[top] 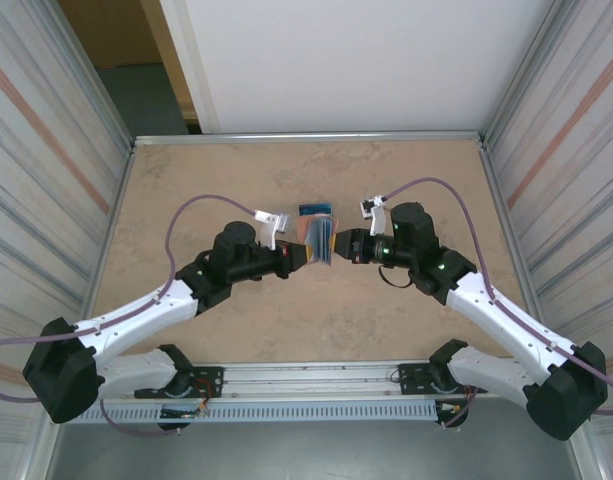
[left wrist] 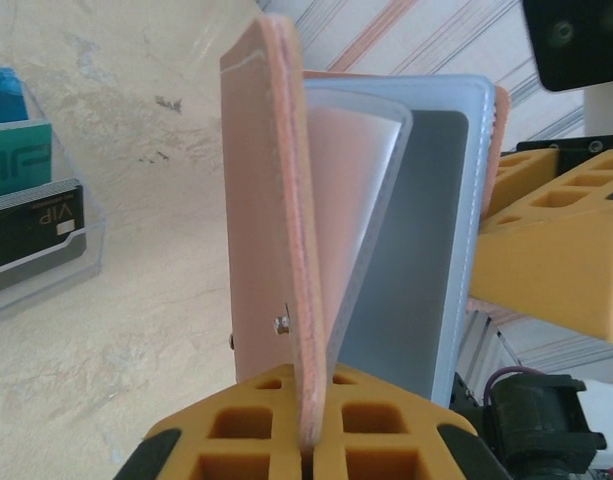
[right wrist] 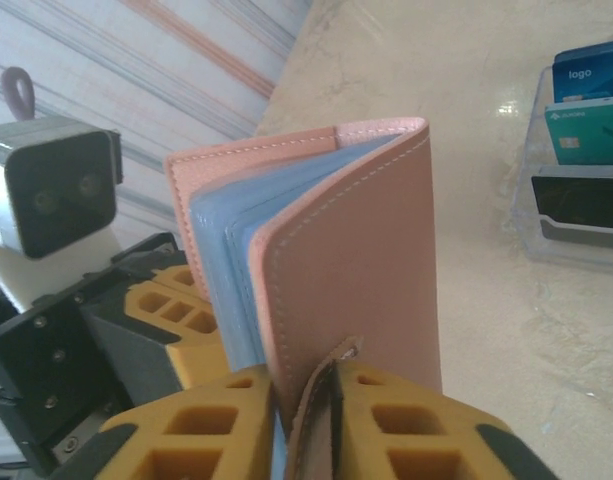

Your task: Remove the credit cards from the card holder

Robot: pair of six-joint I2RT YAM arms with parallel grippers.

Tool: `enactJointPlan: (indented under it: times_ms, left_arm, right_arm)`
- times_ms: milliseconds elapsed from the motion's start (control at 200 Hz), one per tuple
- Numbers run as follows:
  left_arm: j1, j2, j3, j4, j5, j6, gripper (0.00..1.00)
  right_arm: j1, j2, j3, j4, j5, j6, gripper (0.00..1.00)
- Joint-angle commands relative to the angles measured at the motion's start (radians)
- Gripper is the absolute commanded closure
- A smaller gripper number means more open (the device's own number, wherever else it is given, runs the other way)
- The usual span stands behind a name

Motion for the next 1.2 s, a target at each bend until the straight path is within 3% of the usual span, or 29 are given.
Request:
enactJointPlan:
  times_ms: [0, 346, 496, 611, 937, 1077, 1198]
  left_arm:
    - [0.005, -0.020, -0.003, 0.115, 0.051, -0.018, 1.00]
    - [-0.001, -0.016, 0.004, 0.165, 0.104, -0.023, 1.00]
    - [-0.002, -0.019, -0.004, 0.143, 0.078, -0.023, 1.00]
    - [-0.001, -0.024, -0.002, 0.087, 0.042, -0.005, 1.00]
    - [-0.001, -0.004, -0.001, 0.063, 0.017, 0.019, 0.63]
    - [-0.001, -0.010, 0.000, 0.060, 0.015, 0.031, 0.57]
    - [-0.001, -0.021, -0.007, 0.066, 0.014, 0.045, 0.40]
  right_arm:
    - [0.009, -0.017, 0.037, -0.047, 0.047, -0.038, 0.74]
    - [0.027, -0.008, 0.068, -0.094, 0.103, -0.069, 0.70]
    - [0.035, -0.015, 0.082, -0.110, 0.121, -0.075, 0.90]
    - [0.053, -0.016, 0.108, -0.134, 0.146, -0.087, 1.00]
    - [0.098, -0.012, 0.162, -0.189, 0.193, -0.104, 1.00]
    - [0.101, -0.010, 0.174, -0.205, 0.207, -0.106, 1.00]
    - [0.101, -0.010, 0.182, -0.230, 0.236, -0.103, 1.00]
